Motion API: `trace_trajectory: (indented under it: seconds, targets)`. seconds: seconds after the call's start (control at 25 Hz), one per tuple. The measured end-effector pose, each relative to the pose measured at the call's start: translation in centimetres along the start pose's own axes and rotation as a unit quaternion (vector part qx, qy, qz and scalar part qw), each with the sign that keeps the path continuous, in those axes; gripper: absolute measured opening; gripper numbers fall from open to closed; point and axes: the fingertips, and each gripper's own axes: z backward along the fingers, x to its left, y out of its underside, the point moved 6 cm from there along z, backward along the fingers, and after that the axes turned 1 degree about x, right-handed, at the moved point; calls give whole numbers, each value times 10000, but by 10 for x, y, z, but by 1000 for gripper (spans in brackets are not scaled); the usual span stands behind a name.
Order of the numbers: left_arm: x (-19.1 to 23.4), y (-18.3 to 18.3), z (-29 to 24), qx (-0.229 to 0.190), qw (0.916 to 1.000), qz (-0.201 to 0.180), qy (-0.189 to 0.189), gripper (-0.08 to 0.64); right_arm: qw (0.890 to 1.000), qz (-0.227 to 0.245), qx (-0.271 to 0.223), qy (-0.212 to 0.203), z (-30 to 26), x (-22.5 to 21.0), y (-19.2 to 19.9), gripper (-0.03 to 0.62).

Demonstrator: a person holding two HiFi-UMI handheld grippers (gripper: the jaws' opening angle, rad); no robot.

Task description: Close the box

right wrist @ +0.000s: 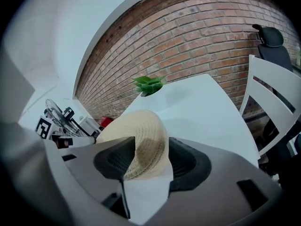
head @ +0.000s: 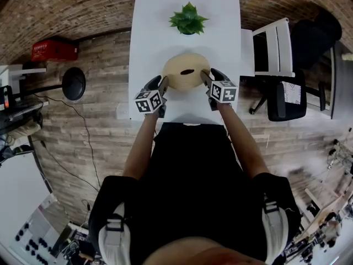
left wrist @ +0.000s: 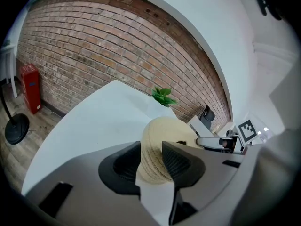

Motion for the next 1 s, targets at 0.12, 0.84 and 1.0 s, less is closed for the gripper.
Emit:
trace_trajectory:
  seconds: [0.12,0.84,1.0]
  targets:
    - [-2,-1,2,10,9999,-24,108,140,9999,2,-122,27,2,0,3,215]
    - [-11,-13,15,220,9910,-1138,666,138,9886,1192,-758,529,33,46,13,132]
    - [-15,-14,24,169,9863,-1362,915,111,9835,1511,-780,612,45,55,25,110]
